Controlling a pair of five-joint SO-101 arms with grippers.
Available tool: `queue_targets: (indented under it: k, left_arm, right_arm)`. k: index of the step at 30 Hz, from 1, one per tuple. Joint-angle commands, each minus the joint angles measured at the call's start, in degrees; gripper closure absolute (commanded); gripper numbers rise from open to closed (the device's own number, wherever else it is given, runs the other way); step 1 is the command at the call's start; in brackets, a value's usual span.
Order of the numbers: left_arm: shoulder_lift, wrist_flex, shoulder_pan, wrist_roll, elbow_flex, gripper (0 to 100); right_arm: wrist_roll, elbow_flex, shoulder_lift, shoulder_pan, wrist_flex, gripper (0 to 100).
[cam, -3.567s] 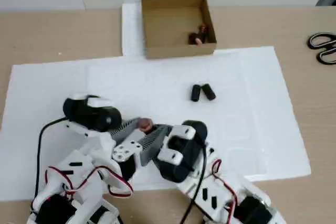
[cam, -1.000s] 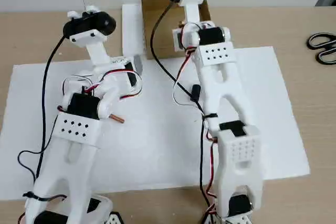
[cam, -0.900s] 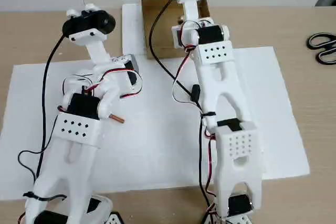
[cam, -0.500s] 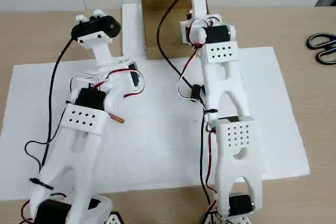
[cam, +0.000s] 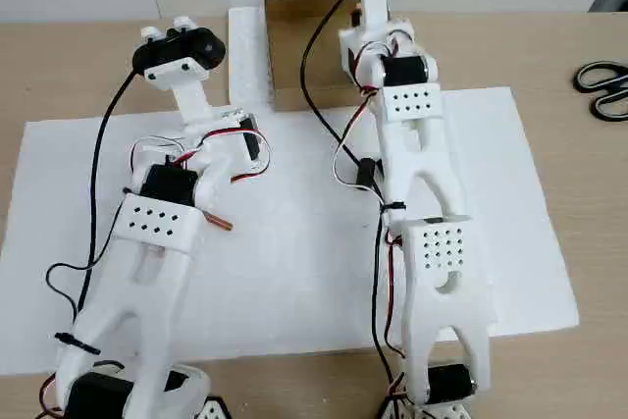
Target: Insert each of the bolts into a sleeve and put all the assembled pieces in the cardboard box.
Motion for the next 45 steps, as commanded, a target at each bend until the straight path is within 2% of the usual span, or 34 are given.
queue_targets:
  k: [1, 11, 17, 20, 25, 28, 32, 36, 41, 45]
  left_arm:
    - [0.1, -1.1, 0.1, 0.4, -0.4, 99]
    - [-0.4, -1.1, 0.1, 0.4, -0.3, 99]
    - [-0.4, -1.1, 0.1, 0.4, -0.3, 99]
    - [-0.4, -1.1, 0.1, 0.4, -0.3, 99]
    - [-0.4, -1.1, 0.1, 0.4, -0.3, 99]
    - [-0.4, -1.1, 0.1, 0.4, -0.3, 99]
    - [-0.4, -1.1, 0.1, 0.4, -0.3, 99]
    - [-0.4, -1.1, 0.1, 0.4, -0.3, 99]
    - [-0.4, -1.1, 0.1, 0.4, -0.3, 99]
    - [-0.4, -1.1, 0.1, 0.4, -0.3, 99]
  right_arm:
    - [0.4, -3.4, -1.5, -1.0, -3.0, 99.4]
    - [0.5, -2.8, 9.4, -2.9, -5.4, 98.6]
    - [0.4, -2.8, 11.1, -3.3, -5.6, 78.7]
    - [0.4, -3.3, 11.0, -3.3, -5.6, 78.6]
    - [0.5, -12.0, 11.0, -3.5, -2.9, 78.6]
    - [0.3, -19.0, 11.0, -3.6, 2.3, 78.6]
    - [0.2, -30.0, 10.9, -4.7, 17.0, 78.6]
    - [-1.3, -29.5, 3.8, -6.1, 33.4, 78.6]
    - [-5.8, -28.0, -4.7, -8.3, 48.3, 78.6]
    - [-8.5, -27.7, -6.9, -8.4, 50.1, 78.6]
